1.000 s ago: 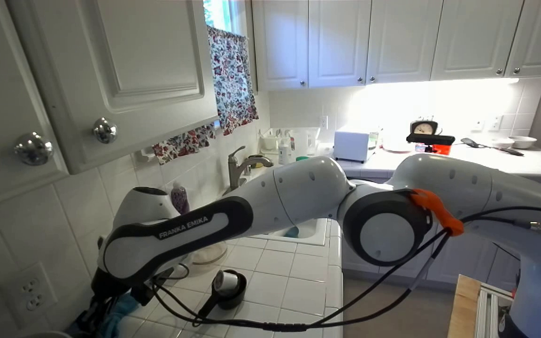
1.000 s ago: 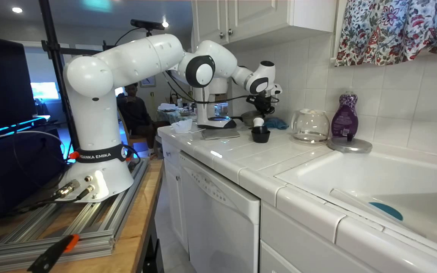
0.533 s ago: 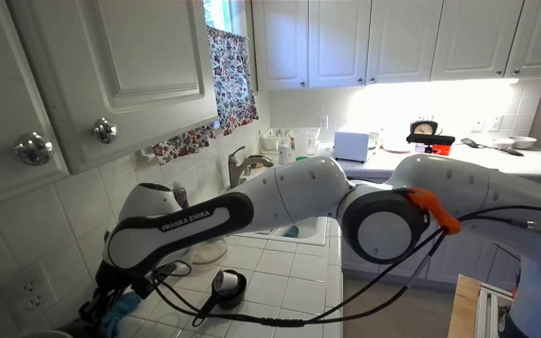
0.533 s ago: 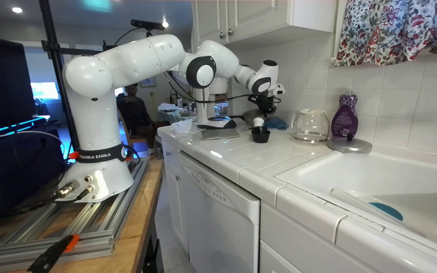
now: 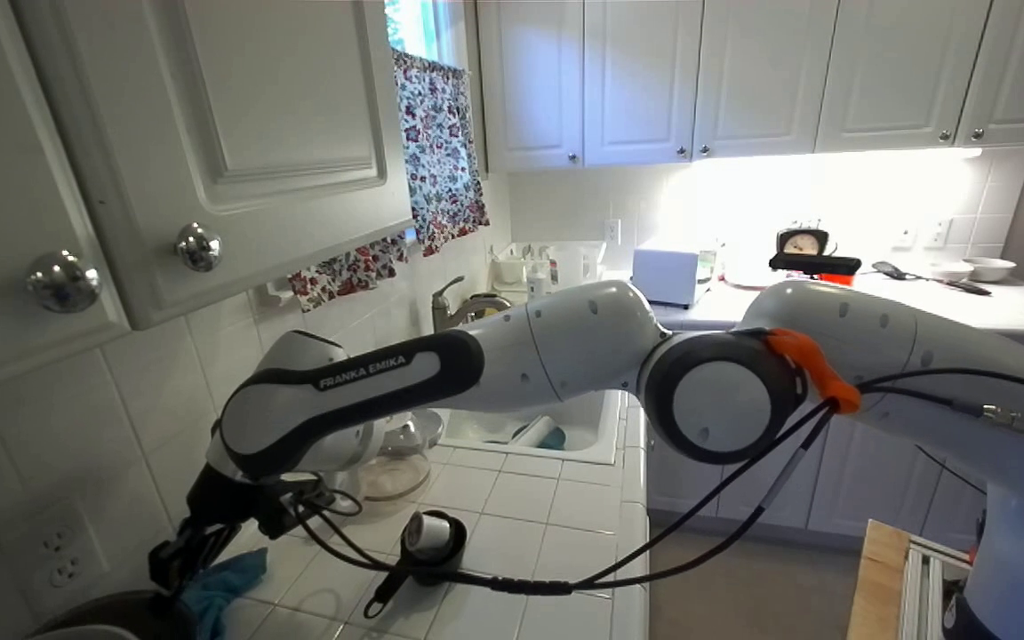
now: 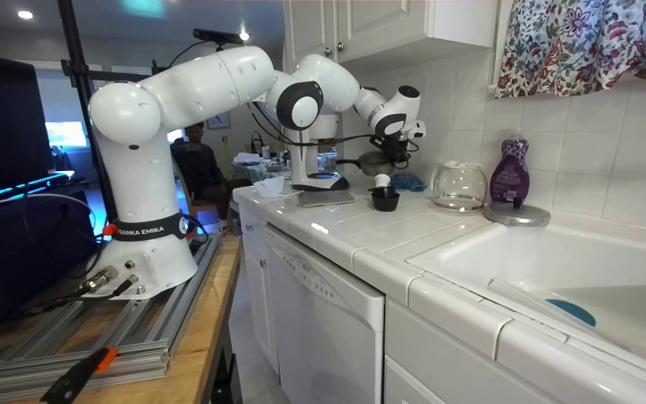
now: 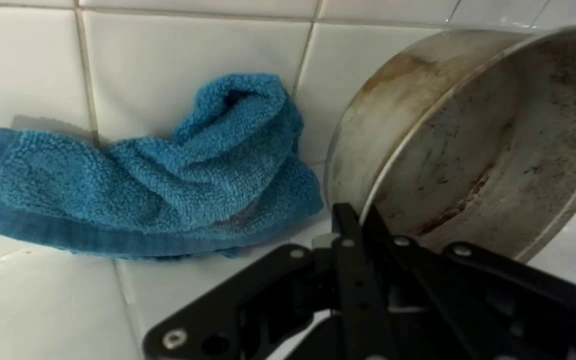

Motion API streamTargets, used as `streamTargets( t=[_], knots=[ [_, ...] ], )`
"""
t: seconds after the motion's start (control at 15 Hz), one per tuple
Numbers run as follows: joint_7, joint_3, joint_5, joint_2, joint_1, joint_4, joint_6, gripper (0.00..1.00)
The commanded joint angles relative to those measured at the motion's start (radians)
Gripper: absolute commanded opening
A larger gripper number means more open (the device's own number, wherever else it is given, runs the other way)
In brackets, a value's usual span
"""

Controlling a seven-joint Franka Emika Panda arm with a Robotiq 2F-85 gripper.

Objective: Bring the pan closer to the sink, then place a lid on it

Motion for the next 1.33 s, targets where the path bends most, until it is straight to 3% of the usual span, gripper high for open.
streamTargets(
  t=[0.0,0.4,0.73,1.27],
  knots=[
    [-0.068,0.075,0.065,-0.106,-0.071,-0.189,0.076,0.01],
    [-0.104,0.141,0.126,-0.229,-0.167,-0.453,0.308,0.01],
    [-0.146,0.213,0.193,-0.319,-0.252,-0.677,0.571,0.01],
    [-0.224,0.447,0.229,-0.467,-0.467,-1.077,0.986,0.01]
  ],
)
